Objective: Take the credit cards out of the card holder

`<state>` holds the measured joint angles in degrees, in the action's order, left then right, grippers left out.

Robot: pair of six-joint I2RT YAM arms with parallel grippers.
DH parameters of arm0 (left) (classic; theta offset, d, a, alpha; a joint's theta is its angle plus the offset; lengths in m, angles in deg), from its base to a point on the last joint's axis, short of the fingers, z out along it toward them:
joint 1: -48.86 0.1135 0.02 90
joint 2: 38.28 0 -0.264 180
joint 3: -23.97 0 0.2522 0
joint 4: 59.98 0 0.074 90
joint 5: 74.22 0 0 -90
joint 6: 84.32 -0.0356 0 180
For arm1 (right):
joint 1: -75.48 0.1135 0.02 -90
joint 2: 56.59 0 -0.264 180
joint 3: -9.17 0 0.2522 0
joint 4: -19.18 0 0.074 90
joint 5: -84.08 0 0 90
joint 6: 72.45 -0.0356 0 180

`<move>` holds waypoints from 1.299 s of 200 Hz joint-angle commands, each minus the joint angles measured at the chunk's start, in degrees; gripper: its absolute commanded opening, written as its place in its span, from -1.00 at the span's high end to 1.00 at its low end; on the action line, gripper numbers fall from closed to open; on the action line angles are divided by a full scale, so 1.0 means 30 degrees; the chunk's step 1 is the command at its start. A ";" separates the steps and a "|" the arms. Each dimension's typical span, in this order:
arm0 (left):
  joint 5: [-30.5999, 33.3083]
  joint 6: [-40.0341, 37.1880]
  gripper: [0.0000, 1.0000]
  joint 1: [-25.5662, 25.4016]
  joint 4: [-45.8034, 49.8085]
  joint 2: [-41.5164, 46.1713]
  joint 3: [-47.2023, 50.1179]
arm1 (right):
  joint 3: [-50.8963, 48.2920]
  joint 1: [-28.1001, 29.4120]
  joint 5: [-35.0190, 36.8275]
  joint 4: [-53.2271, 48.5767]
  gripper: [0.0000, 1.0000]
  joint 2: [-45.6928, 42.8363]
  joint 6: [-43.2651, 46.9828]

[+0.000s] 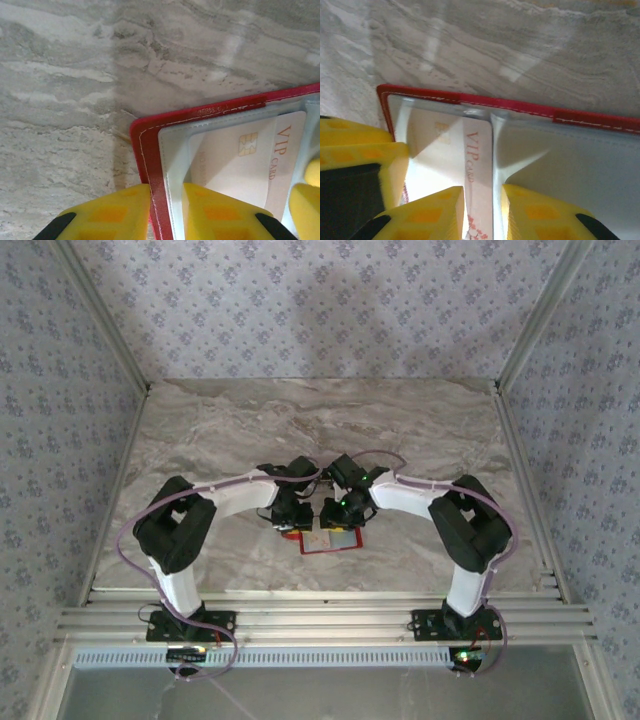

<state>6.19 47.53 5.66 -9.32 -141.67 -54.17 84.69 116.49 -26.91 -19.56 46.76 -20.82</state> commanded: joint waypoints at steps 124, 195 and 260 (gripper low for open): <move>0.0440 -0.0495 0.55 -0.0126 0.1387 -0.0721 0.0280 | -0.0664 -0.0059 -0.0473 0.0895 0.47 -0.1065 0.0053; 0.0471 -0.0533 0.56 -0.0115 0.1491 -0.0684 0.0265 | -0.0620 0.0010 -0.1025 0.1522 0.47 -0.0105 0.0141; 0.0557 -0.0577 0.56 -0.0107 0.1525 -0.0721 0.0323 | -0.0814 -0.0011 0.0007 0.0878 0.47 0.0647 0.0607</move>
<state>6.39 46.67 5.66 -8.90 -141.80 -54.19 83.05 116.27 -28.64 -15.05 47.04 -20.31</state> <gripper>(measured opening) 0.218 0.265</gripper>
